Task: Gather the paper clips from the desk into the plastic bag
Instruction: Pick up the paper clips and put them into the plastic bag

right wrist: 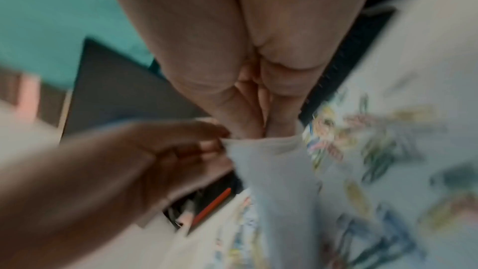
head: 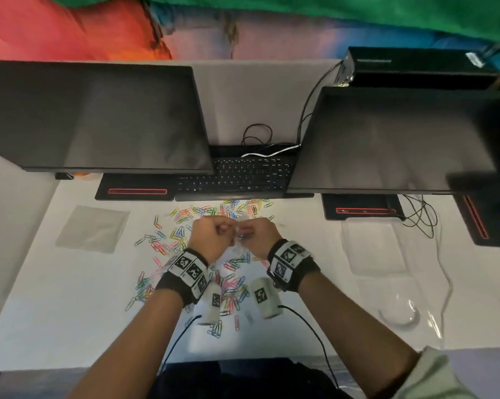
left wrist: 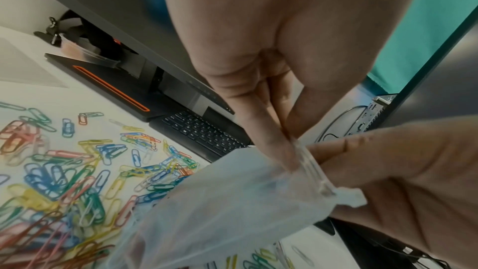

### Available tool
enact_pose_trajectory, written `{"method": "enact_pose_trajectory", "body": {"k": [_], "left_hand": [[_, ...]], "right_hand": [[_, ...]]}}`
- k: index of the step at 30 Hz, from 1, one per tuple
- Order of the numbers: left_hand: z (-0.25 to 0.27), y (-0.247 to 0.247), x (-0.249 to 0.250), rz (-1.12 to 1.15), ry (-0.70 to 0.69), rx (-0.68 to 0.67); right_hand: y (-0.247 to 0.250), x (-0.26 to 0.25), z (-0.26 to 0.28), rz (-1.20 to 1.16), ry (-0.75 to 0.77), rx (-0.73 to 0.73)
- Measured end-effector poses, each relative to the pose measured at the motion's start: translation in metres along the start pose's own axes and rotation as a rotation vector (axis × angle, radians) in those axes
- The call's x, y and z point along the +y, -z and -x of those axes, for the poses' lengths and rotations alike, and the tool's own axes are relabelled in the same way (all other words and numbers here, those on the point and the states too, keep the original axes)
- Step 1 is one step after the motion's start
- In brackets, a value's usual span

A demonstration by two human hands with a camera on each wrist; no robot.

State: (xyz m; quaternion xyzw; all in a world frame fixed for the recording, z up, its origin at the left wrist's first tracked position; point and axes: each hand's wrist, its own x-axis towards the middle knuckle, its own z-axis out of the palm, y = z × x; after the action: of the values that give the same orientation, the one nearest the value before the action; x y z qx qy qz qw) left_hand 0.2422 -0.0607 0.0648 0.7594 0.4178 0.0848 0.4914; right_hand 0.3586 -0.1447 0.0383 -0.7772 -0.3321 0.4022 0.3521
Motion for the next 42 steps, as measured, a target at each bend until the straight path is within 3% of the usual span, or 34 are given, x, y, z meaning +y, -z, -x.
{"method": "enact_pose_trajectory", "body": {"k": [4, 7, 10, 13, 15, 18, 21, 23, 28, 32, 37, 42], "left_hand": [[0.002, 0.006, -0.001, -0.008, -0.006, 0.010], [0.001, 0.016, -0.003, -0.016, -0.017, -0.005], [-0.004, 0.030, -0.009, 0.004, -0.021, -0.002], [-0.007, 0.048, -0.016, 0.023, -0.030, 0.005], [-0.007, 0.060, -0.021, 0.104, -0.017, -0.001], [-0.009, 0.077, -0.027, 0.193, -0.018, -0.008], [-0.010, 0.087, -0.031, 0.219, -0.064, -0.009], [-0.009, 0.090, -0.033, 0.228, -0.069, -0.013], [-0.011, 0.091, -0.047, 0.201, -0.002, -0.012], [-0.014, 0.092, -0.050, 0.166, 0.017, 0.026], [-0.017, 0.088, -0.048, 0.147, 0.044, 0.103], [-0.019, 0.076, -0.041, 0.142, 0.039, 0.104]], "right_hand": [[-0.006, -0.005, -0.002, 0.287, 0.162, 0.122], [-0.005, -0.011, -0.002, 0.466, 0.240, -0.011], [0.003, -0.024, 0.000, 0.328, 0.295, -0.056], [0.019, -0.027, -0.002, -0.155, 0.112, 0.048], [0.032, -0.015, -0.009, -0.287, -0.005, 0.109], [0.042, 0.021, -0.024, -0.161, -0.199, 0.191], [0.040, 0.045, -0.036, 0.278, -0.272, 0.205], [0.033, 0.046, -0.046, 0.437, -0.240, 0.189], [0.018, 0.044, -0.086, 0.463, -0.217, 0.281], [-0.006, 0.044, -0.107, 0.591, -0.130, 0.254], [-0.027, 0.060, -0.099, 0.832, 0.154, 0.230], [-0.024, 0.065, -0.080, 0.862, 0.267, 0.103]]}}
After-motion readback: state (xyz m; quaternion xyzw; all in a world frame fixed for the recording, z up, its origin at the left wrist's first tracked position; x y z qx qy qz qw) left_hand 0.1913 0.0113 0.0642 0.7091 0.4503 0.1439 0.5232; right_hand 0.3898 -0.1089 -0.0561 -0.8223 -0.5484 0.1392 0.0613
